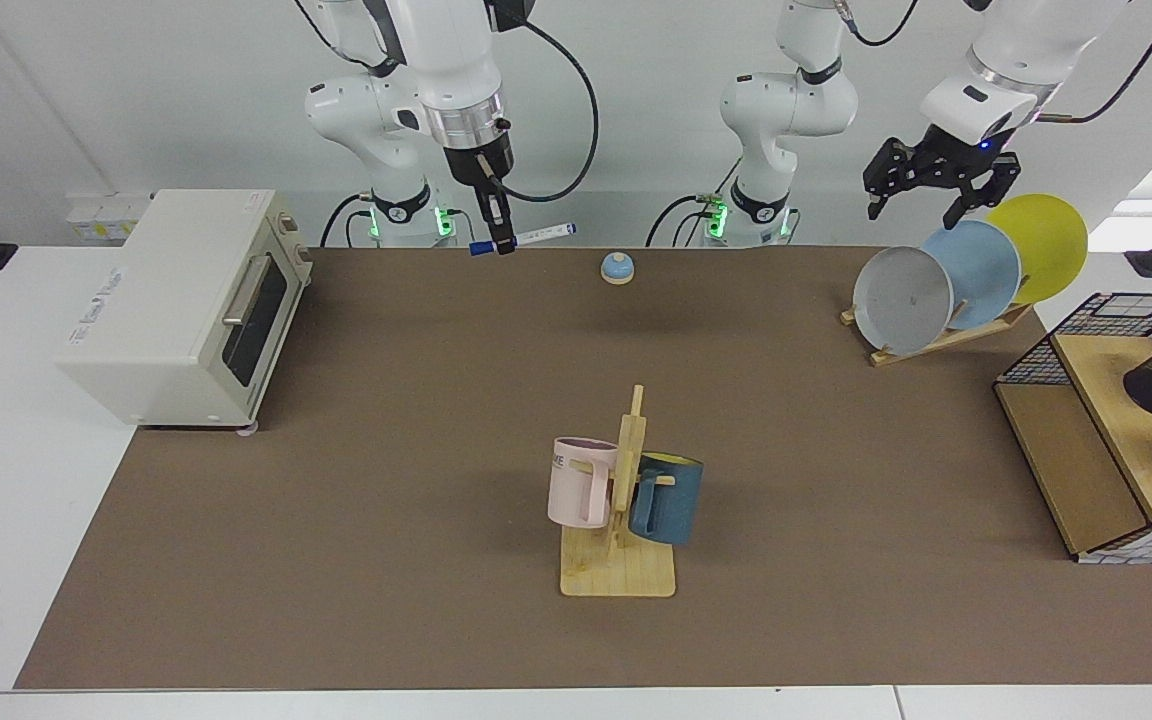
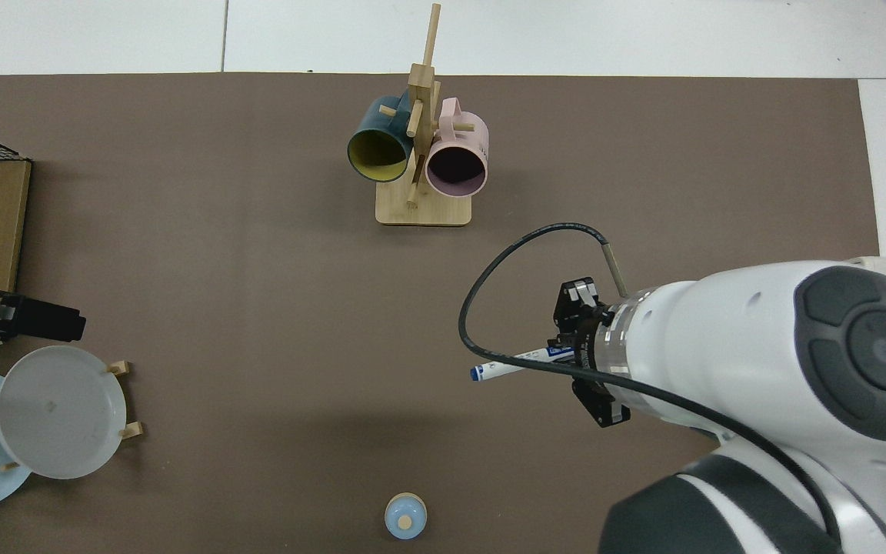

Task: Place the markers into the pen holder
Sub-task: 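Carry the marker to the middle while the left gripper reaches in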

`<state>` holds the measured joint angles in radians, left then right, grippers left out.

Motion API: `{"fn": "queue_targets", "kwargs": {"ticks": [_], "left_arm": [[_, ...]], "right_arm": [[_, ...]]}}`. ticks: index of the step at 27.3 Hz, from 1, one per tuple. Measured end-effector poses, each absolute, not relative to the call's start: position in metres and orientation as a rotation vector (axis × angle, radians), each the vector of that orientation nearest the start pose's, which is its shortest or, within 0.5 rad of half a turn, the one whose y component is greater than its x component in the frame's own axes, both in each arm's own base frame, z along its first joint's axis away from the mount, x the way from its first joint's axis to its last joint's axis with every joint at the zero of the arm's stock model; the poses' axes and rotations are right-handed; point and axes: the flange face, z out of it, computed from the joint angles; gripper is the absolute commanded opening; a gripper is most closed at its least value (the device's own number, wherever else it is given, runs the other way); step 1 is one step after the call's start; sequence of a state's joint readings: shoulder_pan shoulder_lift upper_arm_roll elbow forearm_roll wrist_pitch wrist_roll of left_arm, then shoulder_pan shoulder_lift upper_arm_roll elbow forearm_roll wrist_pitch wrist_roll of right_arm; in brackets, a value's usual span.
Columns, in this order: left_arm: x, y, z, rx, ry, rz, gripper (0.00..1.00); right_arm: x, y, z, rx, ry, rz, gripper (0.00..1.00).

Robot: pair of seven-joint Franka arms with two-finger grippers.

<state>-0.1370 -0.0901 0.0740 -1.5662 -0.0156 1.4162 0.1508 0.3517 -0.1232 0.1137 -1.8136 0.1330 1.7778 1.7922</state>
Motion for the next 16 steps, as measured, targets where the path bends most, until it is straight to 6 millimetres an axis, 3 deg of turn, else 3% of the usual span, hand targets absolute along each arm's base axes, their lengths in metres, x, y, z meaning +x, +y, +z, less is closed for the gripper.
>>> {"fn": "queue_targets", "kwargs": {"ticks": [5,9,16], "left_arm": [[0.508,-0.046,0.661,-3.138,0.499,0.092,0.99],[0.505,-0.068,0.661,-3.108,0.681,0.09,0.95],[0.502,-0.111,0.665,-3.029,0.951,0.022,0.98]], "right_arm": [[0.462,0.27,0.597,-2.311,1.894,0.112,0.0],[0.455,0.29,0.596,-2.287,1.893,0.109,0.0],[0.448,0.32,0.589,-2.32,1.851,0.12,0.0]]}}
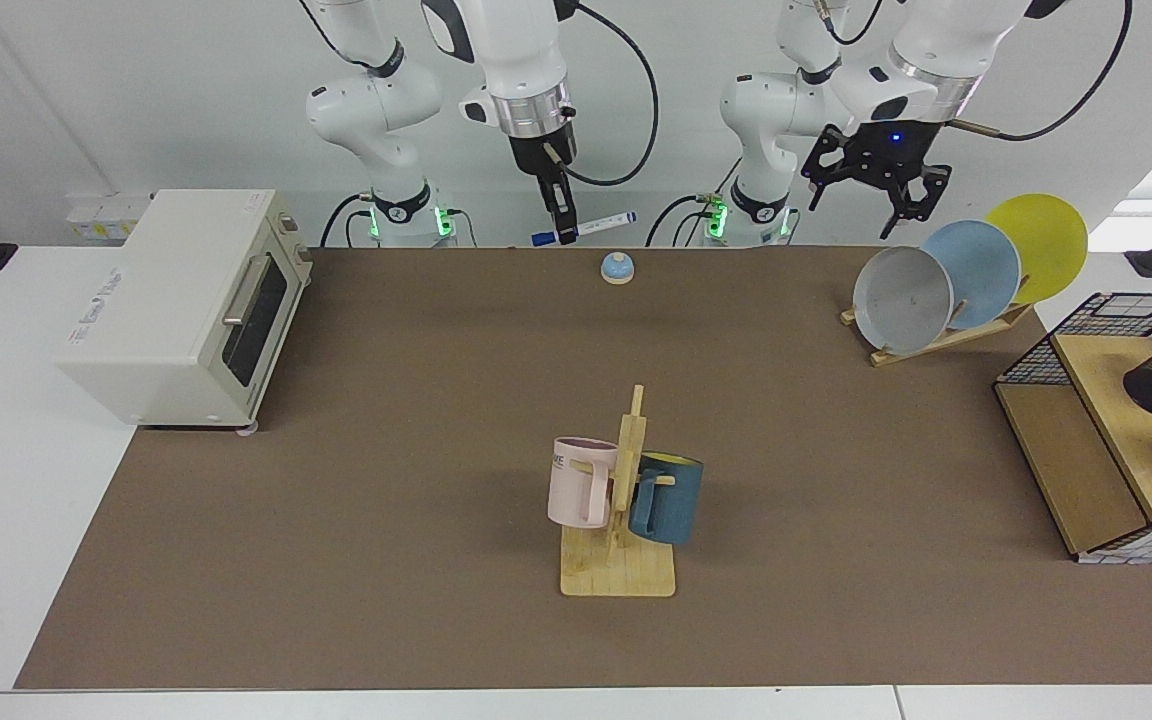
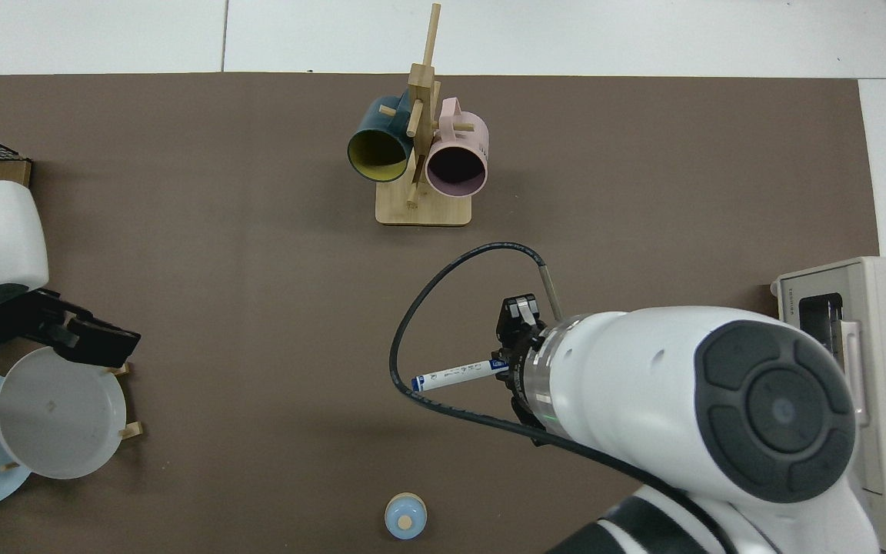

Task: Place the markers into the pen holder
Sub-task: 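Carry the marker to the middle while the left gripper reaches in, then close the left gripper on the marker held by the right gripper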

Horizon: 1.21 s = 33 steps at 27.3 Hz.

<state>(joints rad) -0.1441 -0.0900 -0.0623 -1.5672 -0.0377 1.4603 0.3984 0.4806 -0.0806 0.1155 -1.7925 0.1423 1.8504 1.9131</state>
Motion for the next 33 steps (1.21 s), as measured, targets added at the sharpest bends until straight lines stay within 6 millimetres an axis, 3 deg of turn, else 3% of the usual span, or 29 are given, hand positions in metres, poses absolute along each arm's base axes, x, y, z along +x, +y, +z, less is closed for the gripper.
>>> {"fn": "queue_targets", "kwargs": {"ticks": [6,16,23,33], "left_arm": [[0.502,-0.142,0.669,-2.999,1.219,-0.088,0.99],[0.502,-0.164,0.658,-2.872,1.706,-0.197,0.99],[0.492,-0.211,0.641,-2.81,1.859,-0.237,0.99],[0.47,-0.262,0.627,-2.77,2.0,-0.221,0.9]], "right_arm": [[0.447,0.341,0.586,-2.34,1.826,0.131,0.0],[0.456,0.351,0.589,-2.334,1.814,0.133,0.0],[0.464,0.356,0.601,-2.316,1.796,0.126,0.0],[0.459,0.374,0.593,-2.335,1.794,0.132,0.0]]}}
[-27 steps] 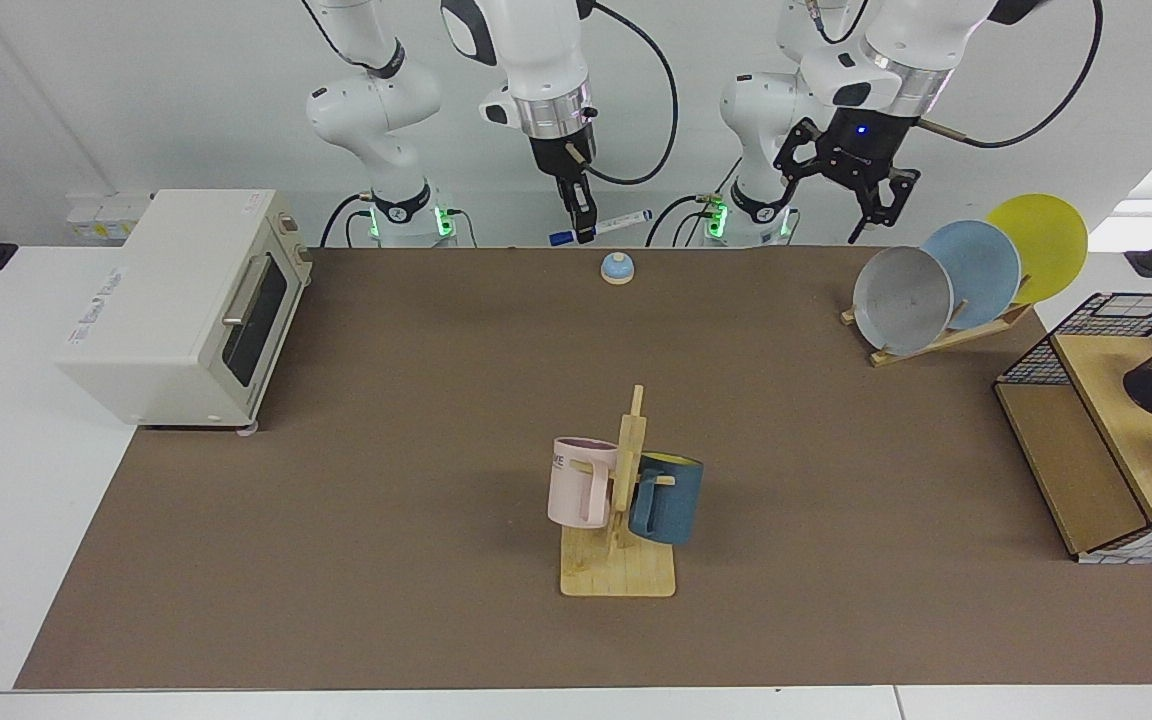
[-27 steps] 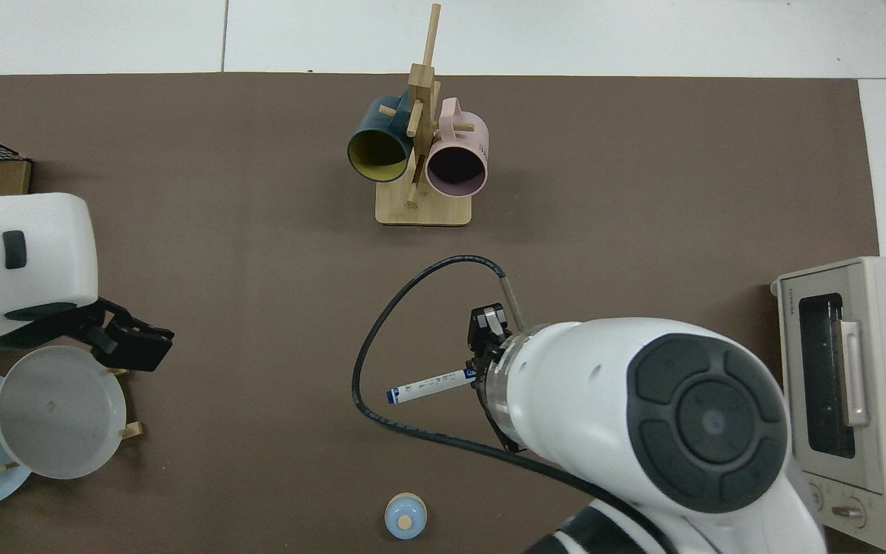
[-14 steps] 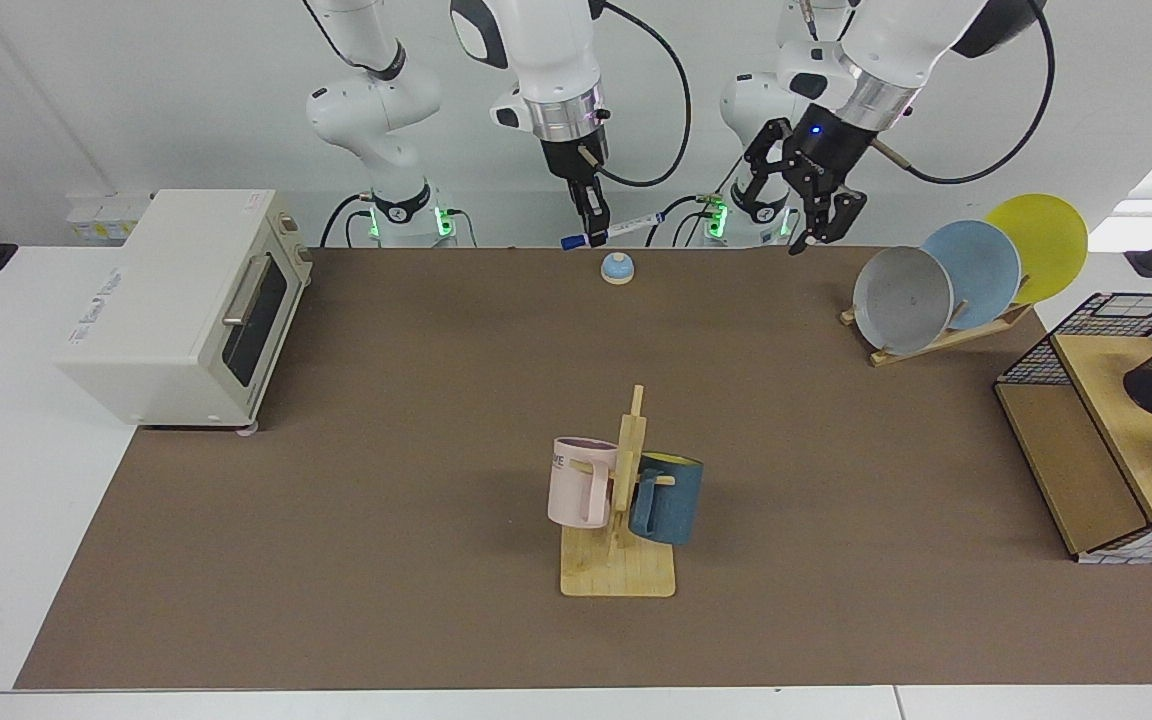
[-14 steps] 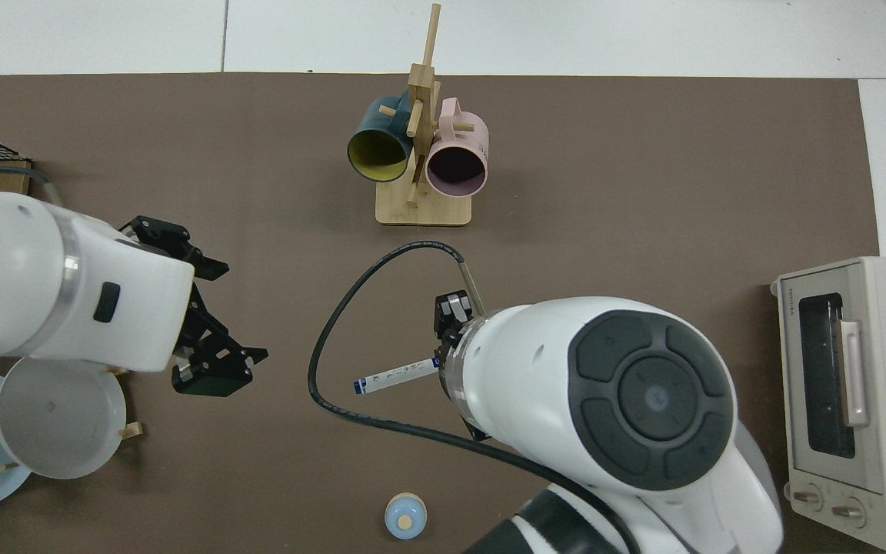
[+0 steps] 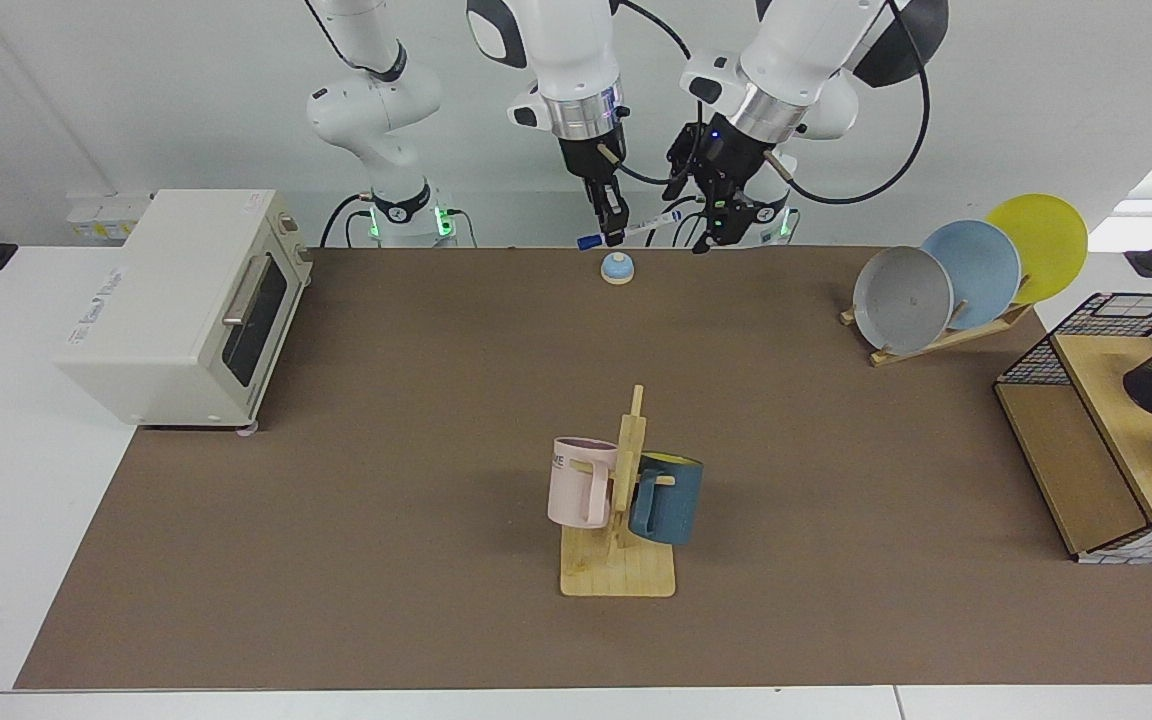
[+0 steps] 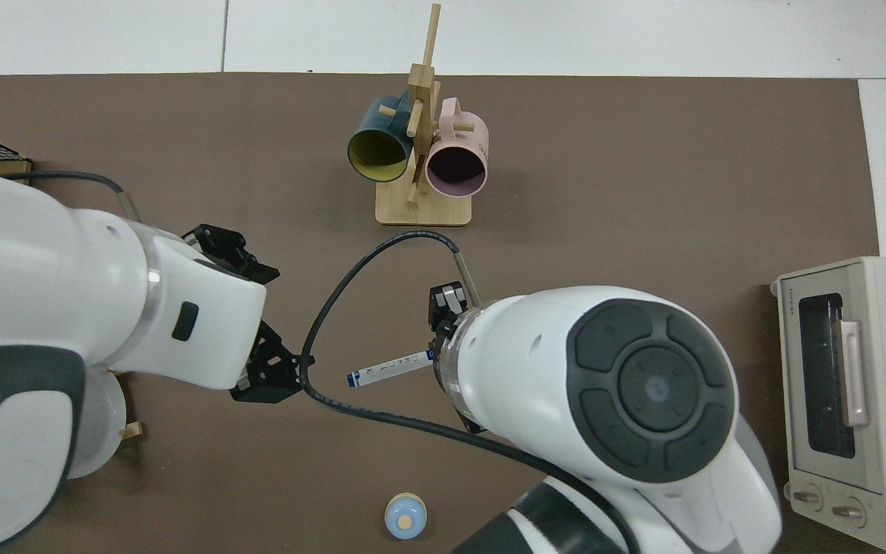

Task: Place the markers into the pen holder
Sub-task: 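Close the left gripper on the marker held by the right gripper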

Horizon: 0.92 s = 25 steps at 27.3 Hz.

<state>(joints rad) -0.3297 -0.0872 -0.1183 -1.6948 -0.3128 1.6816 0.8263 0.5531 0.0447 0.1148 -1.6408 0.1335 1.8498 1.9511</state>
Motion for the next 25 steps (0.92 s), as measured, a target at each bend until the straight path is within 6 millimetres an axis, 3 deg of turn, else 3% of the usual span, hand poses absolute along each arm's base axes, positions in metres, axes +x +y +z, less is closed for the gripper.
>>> {"fn": "queue_targets", "kwargs": {"ticks": [10,14,25], "left_arm": [[0.457,-0.295,0.602,-2.759,2.025,-0.212,0.81],[0.456,-0.298,0.596,-2.76,2.025,-0.209,0.69],[0.453,-0.302,0.594,-2.752,2.038,-0.203,0.64]], "right_arm": [[0.462,0.374,0.591,-2.332,1.801,0.133,0.0],[0.462,0.374,0.591,-2.331,1.801,0.133,0.0],[0.464,0.374,0.592,-2.327,1.803,0.132,0.0]]}}
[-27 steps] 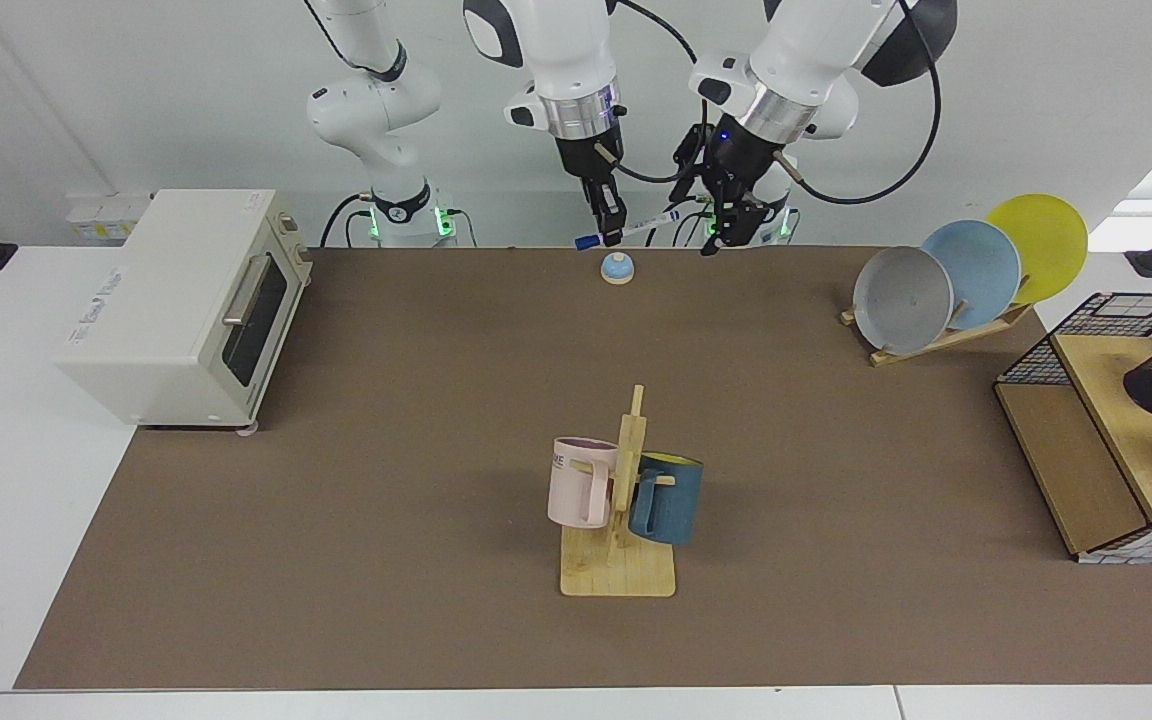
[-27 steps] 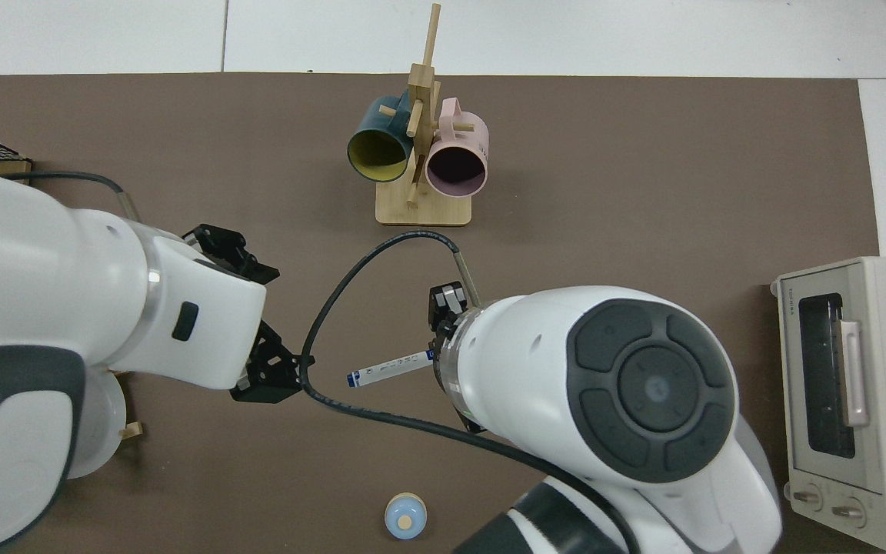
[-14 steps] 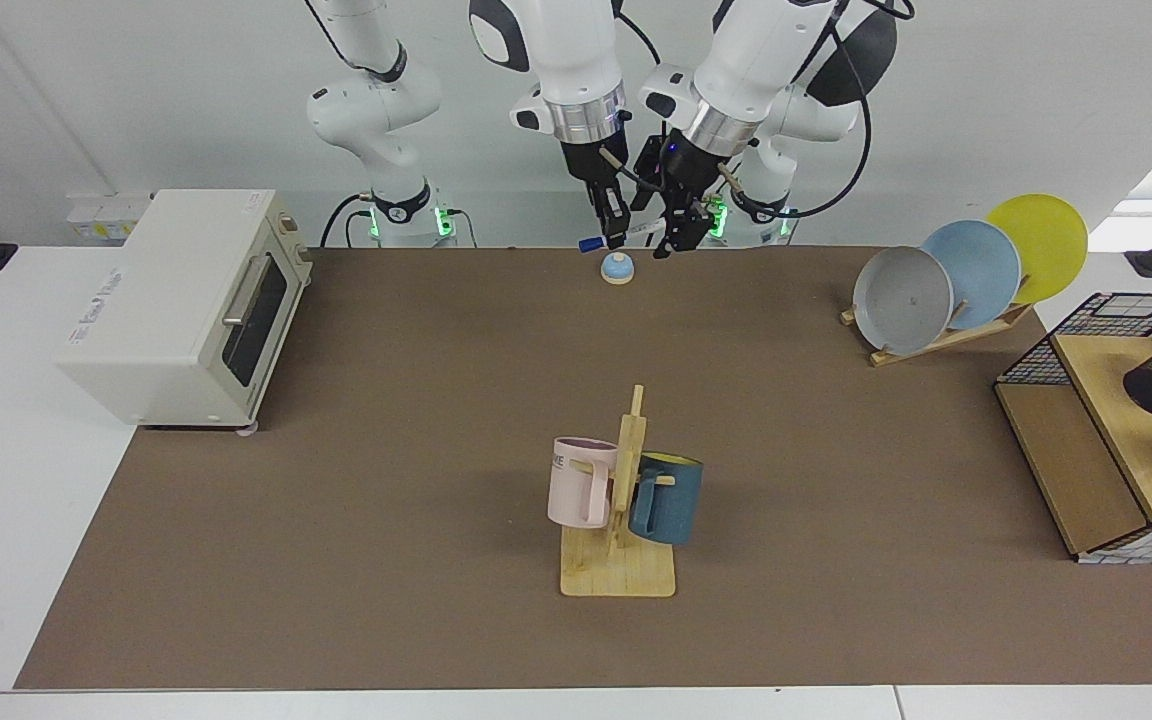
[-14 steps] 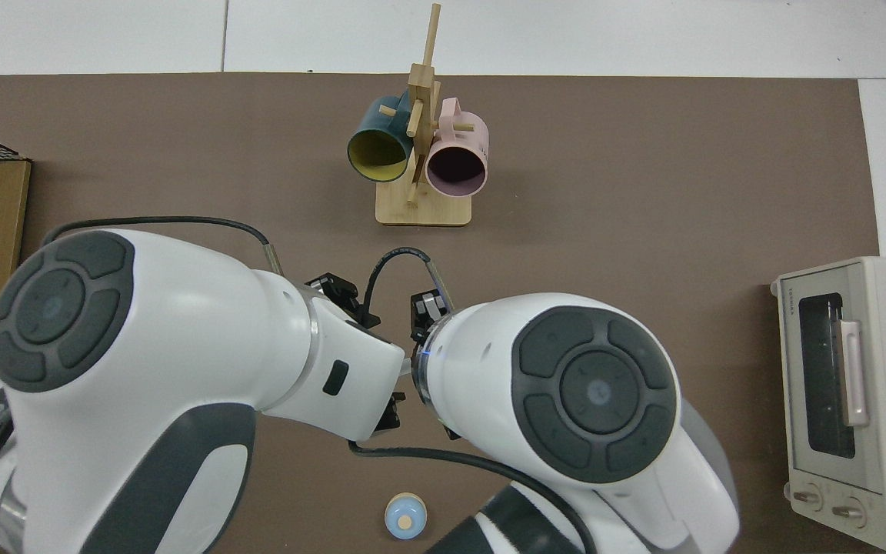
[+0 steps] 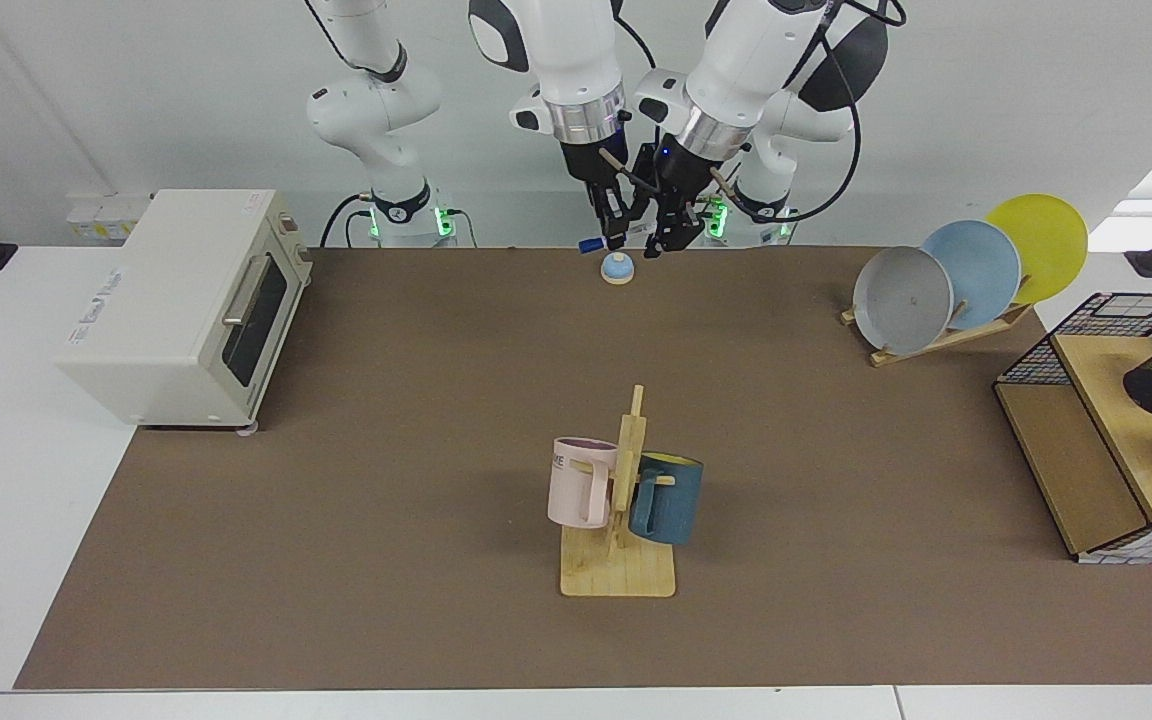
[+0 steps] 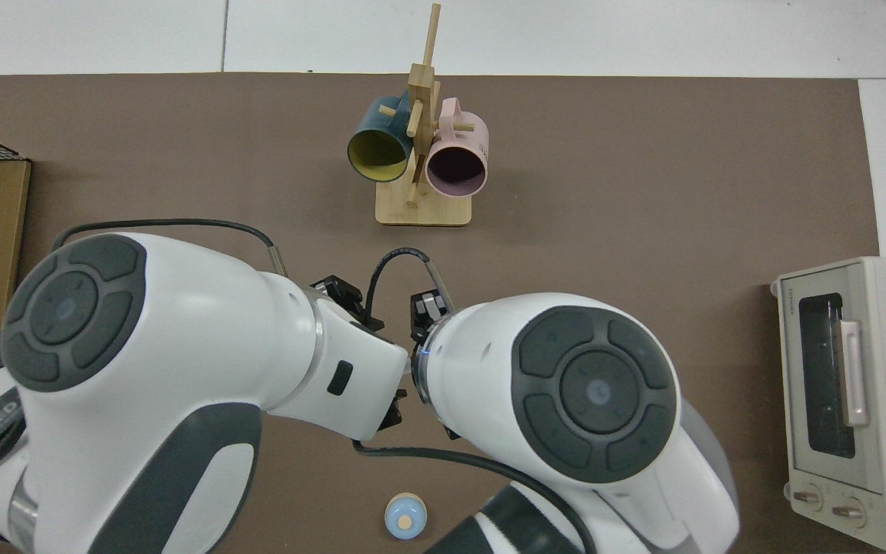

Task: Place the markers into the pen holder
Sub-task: 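Close the left gripper on the marker held by the right gripper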

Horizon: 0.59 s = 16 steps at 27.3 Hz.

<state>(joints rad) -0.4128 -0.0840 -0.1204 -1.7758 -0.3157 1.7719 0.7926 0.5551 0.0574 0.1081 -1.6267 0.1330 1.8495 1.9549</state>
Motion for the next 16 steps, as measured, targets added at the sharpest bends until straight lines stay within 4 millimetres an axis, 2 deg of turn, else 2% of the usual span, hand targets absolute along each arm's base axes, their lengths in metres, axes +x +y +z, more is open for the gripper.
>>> {"fn": "queue_targets", "kwargs": {"ticks": [7,10,16], "left_arm": [[0.4503,-0.3065,0.5943,-2.755,2.037,-0.198,0.57],[0.45,-0.3072,0.5945,-2.761,2.03,-0.199,0.51],[0.4497,-0.3079,0.5948,-2.778,2.016,-0.201,0.49]], "right_arm": [[0.4669,0.3713,0.5918,-2.322,1.81,0.131,0.0],[0.4675,0.3706,0.5919,-2.321,1.812,0.131,0.0],[0.4679,0.3701,0.5921,-2.319,1.813,0.13,0.0]]}}
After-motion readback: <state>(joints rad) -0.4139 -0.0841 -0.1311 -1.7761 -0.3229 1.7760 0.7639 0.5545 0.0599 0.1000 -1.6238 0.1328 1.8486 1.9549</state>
